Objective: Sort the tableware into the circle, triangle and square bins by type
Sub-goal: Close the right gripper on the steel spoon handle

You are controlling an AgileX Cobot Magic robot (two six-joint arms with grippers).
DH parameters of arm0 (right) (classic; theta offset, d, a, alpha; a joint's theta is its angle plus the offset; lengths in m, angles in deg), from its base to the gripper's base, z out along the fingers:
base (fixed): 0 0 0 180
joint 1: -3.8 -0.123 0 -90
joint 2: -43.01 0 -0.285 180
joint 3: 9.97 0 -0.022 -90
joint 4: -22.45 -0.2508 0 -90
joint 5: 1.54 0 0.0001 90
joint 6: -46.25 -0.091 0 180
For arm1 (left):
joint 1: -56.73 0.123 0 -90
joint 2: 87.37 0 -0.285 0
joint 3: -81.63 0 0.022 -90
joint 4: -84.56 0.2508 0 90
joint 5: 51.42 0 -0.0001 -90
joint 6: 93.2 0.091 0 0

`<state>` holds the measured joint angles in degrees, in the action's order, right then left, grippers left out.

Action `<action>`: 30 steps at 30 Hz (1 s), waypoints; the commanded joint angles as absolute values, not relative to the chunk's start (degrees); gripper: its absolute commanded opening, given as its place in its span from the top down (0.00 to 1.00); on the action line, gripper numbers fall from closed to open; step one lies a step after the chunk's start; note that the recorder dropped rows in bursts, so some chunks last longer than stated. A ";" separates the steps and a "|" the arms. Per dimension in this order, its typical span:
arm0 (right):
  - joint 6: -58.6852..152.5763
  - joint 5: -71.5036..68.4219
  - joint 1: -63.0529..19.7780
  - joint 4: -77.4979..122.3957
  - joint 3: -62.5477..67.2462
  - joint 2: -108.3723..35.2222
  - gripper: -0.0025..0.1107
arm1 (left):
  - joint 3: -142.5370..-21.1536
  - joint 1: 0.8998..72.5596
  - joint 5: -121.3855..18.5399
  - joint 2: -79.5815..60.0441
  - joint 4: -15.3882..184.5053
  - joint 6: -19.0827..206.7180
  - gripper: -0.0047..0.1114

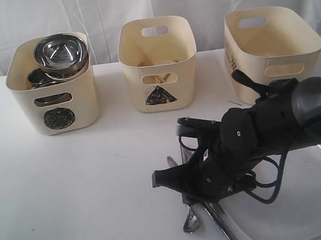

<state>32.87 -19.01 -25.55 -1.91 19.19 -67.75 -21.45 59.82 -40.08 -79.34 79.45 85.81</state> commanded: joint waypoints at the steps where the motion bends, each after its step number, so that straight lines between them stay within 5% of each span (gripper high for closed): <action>1: 37.47 -21.28 -26.11 -1.05 19.35 -68.29 0.98 | -21.15 59.98 -40.31 -79.58 79.12 85.57 0.96; 30: 58.29 -25.26 -26.97 -1.10 19.35 -68.29 0.98 | -21.15 59.98 -40.31 -79.58 79.12 85.57 0.96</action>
<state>56.93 -21.76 -26.93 -2.25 18.75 -67.75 -21.45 59.82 -40.08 -79.34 79.45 85.81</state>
